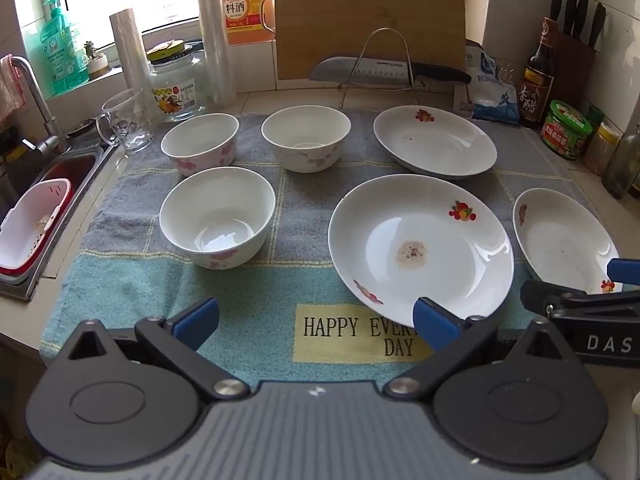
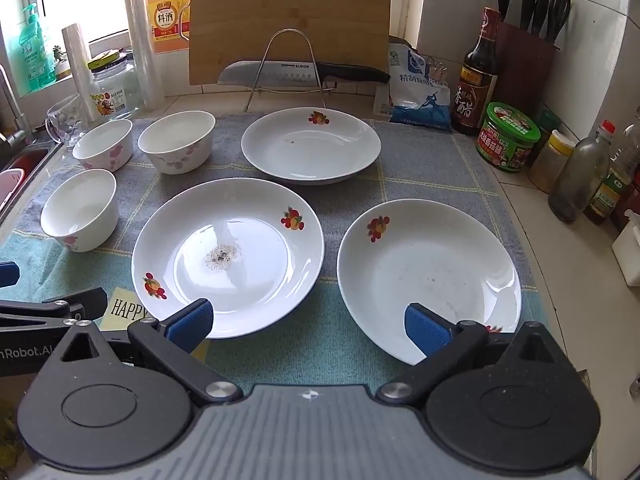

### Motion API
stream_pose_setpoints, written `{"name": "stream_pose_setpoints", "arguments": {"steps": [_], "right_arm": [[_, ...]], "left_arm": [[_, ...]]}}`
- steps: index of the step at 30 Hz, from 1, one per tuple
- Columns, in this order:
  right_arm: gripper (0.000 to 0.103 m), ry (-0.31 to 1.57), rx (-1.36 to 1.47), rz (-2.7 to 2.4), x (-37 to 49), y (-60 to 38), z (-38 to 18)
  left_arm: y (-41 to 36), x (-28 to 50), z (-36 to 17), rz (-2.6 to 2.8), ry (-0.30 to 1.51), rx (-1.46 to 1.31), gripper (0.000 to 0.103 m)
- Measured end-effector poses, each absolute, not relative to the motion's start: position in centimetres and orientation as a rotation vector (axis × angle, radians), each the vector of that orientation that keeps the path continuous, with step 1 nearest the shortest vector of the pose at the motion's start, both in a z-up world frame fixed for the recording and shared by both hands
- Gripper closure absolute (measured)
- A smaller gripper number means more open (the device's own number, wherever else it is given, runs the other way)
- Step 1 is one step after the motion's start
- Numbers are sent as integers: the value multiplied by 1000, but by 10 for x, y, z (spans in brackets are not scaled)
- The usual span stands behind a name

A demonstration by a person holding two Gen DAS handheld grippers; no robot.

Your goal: Organize plates and bowls

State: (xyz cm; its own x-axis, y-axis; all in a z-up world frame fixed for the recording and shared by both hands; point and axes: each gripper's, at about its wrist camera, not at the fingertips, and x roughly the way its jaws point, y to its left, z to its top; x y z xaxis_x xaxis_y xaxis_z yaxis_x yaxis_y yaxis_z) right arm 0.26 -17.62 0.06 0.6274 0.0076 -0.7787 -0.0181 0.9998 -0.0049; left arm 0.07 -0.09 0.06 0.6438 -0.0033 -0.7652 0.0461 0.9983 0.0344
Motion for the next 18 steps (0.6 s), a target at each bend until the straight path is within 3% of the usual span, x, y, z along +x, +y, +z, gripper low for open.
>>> {"name": "stream_pose_setpoints", "arguments": {"steps": [18], "right_arm": [[0, 891, -16, 14, 4, -176, 0]], "left_arm": [[-1, 2, 2, -29, 870, 55, 1]]}}
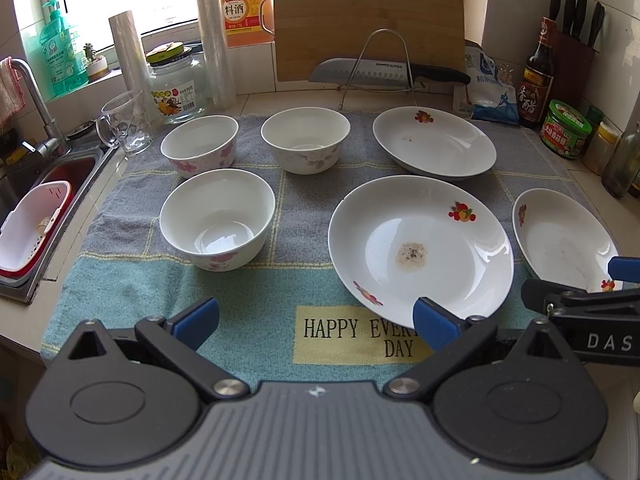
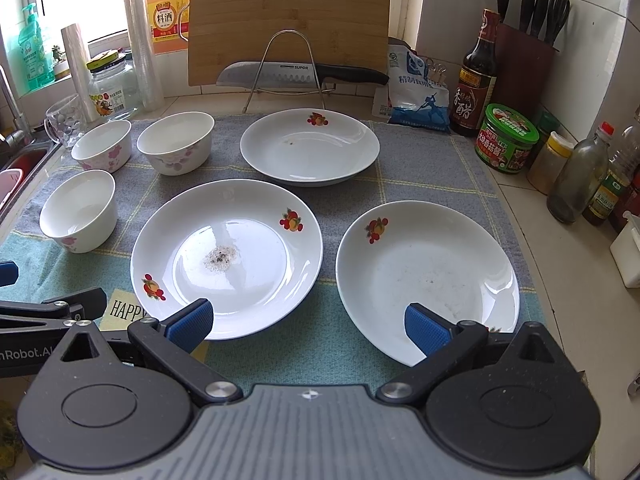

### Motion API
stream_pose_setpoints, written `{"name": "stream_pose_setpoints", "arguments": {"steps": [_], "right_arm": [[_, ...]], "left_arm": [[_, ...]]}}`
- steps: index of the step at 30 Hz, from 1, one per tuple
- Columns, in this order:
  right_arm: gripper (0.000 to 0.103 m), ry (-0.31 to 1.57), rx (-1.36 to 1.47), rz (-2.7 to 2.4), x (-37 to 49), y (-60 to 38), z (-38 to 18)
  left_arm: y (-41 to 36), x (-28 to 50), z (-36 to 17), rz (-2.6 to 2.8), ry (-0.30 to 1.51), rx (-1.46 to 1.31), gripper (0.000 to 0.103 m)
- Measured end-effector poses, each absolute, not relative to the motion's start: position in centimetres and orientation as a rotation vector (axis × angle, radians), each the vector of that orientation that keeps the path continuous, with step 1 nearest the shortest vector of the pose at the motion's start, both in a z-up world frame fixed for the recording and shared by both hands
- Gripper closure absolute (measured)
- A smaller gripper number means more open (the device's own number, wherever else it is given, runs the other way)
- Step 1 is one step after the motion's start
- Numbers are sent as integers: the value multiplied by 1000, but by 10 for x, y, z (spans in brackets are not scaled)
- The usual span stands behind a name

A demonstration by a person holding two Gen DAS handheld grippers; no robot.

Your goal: Organize plates and bowls

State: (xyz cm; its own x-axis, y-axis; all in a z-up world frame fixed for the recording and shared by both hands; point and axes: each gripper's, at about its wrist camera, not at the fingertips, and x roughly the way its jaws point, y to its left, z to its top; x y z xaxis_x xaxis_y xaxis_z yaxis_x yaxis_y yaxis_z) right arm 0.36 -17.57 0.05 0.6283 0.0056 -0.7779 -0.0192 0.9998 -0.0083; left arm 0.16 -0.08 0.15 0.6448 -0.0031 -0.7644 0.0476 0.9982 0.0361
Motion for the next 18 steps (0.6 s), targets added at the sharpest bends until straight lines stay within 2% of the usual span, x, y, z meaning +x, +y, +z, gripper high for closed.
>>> {"name": "stream_pose_setpoints", "arguments": {"steps": [18], "right_arm": [[0, 884, -22, 11, 4, -175, 1]], "left_arm": [[-1, 2, 2, -28, 867, 58, 1]]}}
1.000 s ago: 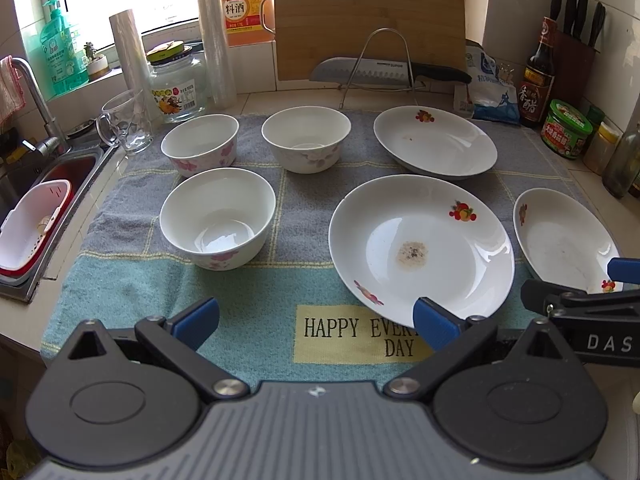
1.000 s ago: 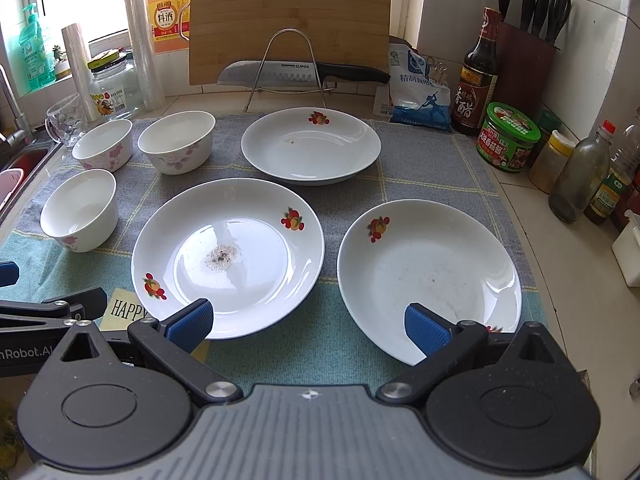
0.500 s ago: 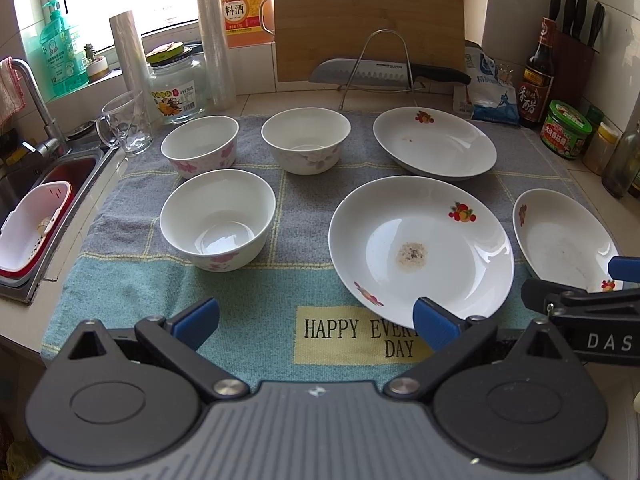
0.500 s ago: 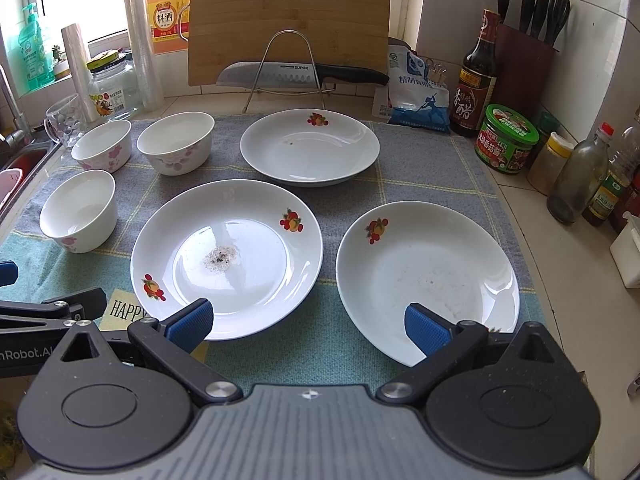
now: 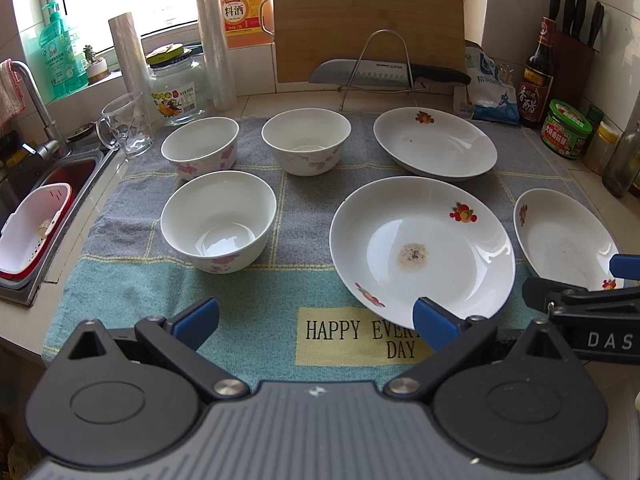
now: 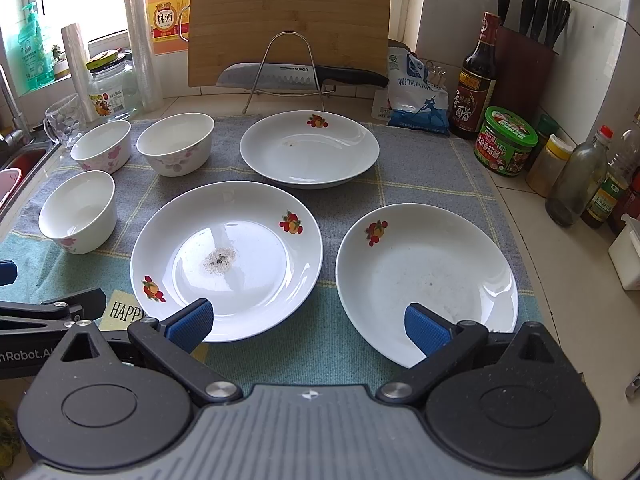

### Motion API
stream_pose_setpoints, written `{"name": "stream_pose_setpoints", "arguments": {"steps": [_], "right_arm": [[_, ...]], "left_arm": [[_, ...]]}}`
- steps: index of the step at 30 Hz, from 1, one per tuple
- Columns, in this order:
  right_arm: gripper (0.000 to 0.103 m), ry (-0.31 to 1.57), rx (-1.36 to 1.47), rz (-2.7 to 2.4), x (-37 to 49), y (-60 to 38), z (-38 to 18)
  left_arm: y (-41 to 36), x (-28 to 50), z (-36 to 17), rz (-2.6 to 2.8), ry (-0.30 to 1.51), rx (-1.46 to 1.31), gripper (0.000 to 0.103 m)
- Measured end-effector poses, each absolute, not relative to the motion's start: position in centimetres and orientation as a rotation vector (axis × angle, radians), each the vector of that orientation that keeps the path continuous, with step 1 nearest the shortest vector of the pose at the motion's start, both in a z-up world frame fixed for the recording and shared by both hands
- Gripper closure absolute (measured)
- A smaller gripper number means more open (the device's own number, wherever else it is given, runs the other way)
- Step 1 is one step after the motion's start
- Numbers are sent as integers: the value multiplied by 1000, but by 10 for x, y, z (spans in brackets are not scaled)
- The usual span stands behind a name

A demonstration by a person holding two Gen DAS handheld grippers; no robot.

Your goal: Organize plates and bowls

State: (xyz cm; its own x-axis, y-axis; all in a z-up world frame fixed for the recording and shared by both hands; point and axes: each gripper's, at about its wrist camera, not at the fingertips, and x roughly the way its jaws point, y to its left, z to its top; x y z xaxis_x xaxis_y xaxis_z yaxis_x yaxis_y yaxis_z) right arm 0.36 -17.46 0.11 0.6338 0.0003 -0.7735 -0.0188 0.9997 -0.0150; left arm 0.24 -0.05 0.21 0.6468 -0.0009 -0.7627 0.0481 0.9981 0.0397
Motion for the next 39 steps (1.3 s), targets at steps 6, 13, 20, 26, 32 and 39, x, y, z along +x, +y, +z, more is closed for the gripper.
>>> {"name": "stream_pose_setpoints", "arguments": {"steps": [6, 13, 20, 26, 32, 39], "right_arm": [[0, 885, -23, 11, 4, -174, 1], [0, 883, -28, 6, 4, -174, 2], [0, 881, -31, 3, 4, -173, 3], [0, 876, -37, -6, 4, -169, 5], [0, 875, -40, -16, 2, -166, 6], [0, 867, -38, -29, 0, -159, 8]], "left_arm": [[-1, 2, 2, -28, 868, 58, 1], [-1, 2, 2, -28, 867, 58, 1], [0, 5, 3, -37, 866, 64, 1], [3, 5, 3, -46, 860, 68, 1], [5, 6, 3, -57, 858, 76, 1], [9, 9, 3, -76, 854, 86, 1]]}}
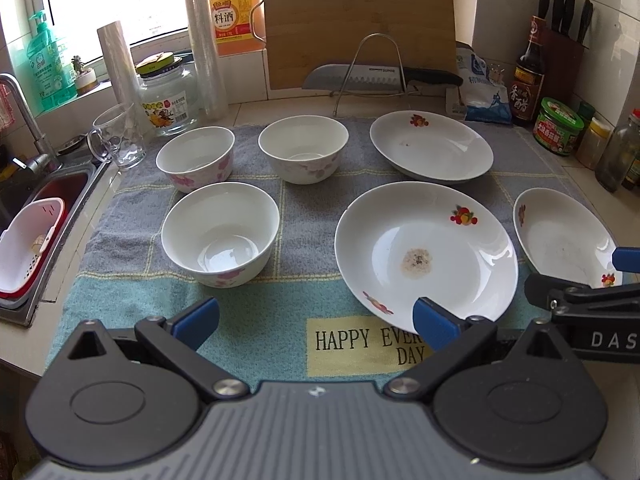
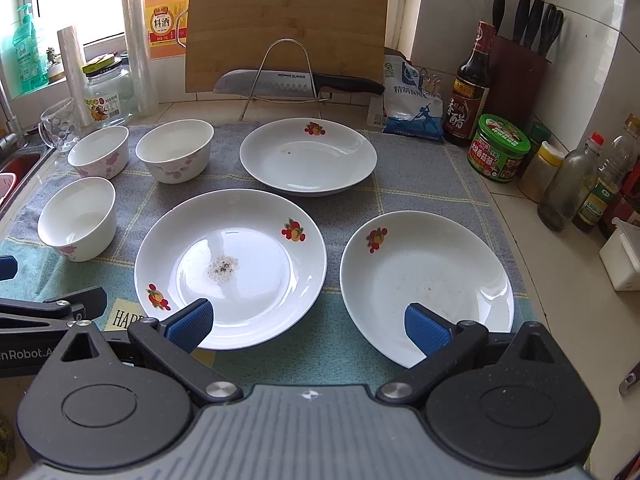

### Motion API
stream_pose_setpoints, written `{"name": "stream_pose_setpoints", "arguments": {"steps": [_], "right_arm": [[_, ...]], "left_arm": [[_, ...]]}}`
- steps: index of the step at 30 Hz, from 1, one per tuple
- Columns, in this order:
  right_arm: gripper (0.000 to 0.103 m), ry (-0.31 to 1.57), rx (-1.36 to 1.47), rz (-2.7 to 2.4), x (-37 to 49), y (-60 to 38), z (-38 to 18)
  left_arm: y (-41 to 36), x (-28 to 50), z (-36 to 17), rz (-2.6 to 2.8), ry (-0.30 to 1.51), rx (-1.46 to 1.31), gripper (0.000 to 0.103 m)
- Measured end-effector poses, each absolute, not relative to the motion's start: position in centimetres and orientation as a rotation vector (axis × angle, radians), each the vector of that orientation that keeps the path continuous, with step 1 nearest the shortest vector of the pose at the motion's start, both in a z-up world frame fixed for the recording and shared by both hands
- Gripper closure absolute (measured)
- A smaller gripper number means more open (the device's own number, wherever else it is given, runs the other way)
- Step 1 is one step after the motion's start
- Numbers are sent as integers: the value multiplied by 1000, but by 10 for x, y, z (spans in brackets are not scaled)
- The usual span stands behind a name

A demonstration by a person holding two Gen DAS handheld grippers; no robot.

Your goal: Organize plates and bowls

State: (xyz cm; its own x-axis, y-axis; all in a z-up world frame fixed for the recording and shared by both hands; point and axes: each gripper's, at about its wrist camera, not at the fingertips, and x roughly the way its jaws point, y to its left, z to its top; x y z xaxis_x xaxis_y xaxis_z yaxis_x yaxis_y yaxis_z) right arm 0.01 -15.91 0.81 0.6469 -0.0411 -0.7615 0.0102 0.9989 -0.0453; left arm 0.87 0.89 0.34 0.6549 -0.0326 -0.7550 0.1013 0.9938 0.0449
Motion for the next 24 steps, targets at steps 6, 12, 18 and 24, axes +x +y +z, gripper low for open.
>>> {"name": "stream_pose_setpoints", "arguments": {"steps": [6, 12, 18, 24], "right_arm": [[0, 845, -38, -40, -3, -152, 12], [0, 812, -50, -65, -7, -141, 17], [0, 760, -65, -64, -16, -144, 20], [0, 738, -63, -113, -25, -175, 12]], "left_arm": [[16, 13, 3, -114, 843, 82, 1], [25, 18, 7, -181, 815, 90, 1], [32, 25, 12, -279, 762, 65, 1], [18, 31, 18, -370, 693, 126, 1]]}}
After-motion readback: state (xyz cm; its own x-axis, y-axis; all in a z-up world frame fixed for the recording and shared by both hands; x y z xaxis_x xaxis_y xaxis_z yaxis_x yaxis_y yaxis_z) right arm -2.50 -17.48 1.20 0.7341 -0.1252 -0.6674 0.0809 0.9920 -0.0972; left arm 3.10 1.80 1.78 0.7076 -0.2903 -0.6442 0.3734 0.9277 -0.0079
